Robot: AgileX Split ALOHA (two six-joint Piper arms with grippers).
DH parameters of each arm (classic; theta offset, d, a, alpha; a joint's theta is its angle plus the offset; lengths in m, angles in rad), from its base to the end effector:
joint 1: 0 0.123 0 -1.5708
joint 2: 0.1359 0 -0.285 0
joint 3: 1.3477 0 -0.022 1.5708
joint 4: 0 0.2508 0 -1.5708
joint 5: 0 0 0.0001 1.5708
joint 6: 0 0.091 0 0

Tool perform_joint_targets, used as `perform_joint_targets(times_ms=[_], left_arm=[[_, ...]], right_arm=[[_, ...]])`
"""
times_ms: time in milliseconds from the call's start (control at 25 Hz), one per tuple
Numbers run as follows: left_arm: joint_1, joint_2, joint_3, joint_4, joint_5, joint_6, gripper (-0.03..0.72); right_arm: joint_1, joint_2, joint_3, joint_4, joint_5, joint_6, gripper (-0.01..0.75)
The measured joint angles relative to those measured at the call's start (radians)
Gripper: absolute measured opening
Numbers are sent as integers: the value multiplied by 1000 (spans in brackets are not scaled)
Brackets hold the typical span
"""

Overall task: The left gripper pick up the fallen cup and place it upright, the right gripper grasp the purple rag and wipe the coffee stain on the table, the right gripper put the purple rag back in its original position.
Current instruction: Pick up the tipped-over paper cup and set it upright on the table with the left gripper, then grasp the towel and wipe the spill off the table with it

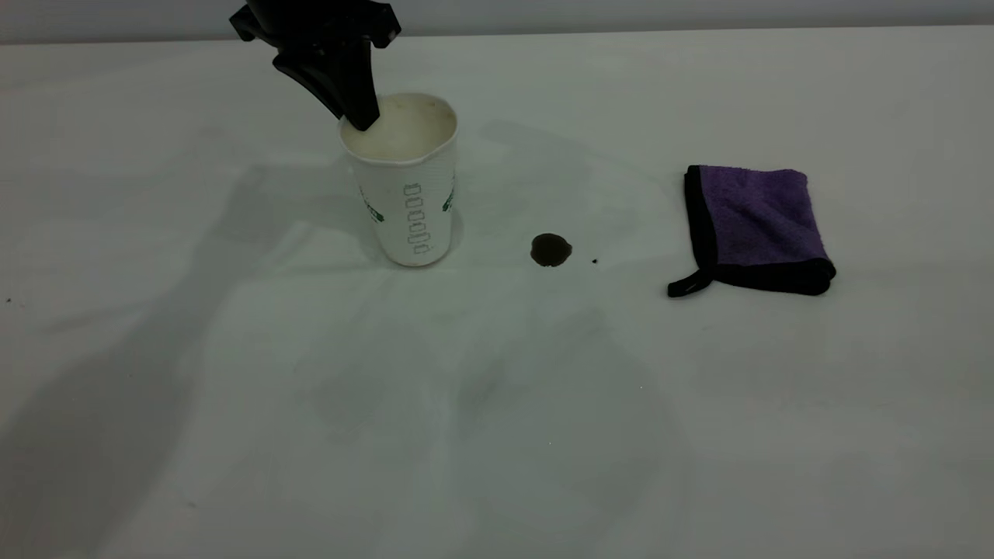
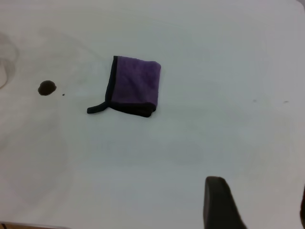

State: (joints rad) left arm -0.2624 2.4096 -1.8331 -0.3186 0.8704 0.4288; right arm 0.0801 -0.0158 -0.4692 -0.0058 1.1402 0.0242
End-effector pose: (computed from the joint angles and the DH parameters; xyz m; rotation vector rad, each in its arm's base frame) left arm 0.4658 -0.1477 0.0986 0.7298 2.7961 -0.3584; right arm -0.0073 -0.0011 0.2624 -0.0593 2.1384 0.0541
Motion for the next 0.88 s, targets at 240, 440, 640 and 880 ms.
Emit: perform_joint_targets(times_ms=[240, 440, 640, 880], left_arm=[[0, -9, 0, 1, 23, -1, 387], [0, -82, 0, 3, 87, -1, 511], [0, -247, 0, 3, 211, -11, 523], [0, -517, 0, 6, 297, -66, 524]], right_arm=[[0, 0, 0, 6, 0, 0, 438], [0, 0, 0, 0, 0, 0, 438], [0, 0, 0, 6, 0, 0, 438], [0, 0, 0, 6, 0, 0, 438]])
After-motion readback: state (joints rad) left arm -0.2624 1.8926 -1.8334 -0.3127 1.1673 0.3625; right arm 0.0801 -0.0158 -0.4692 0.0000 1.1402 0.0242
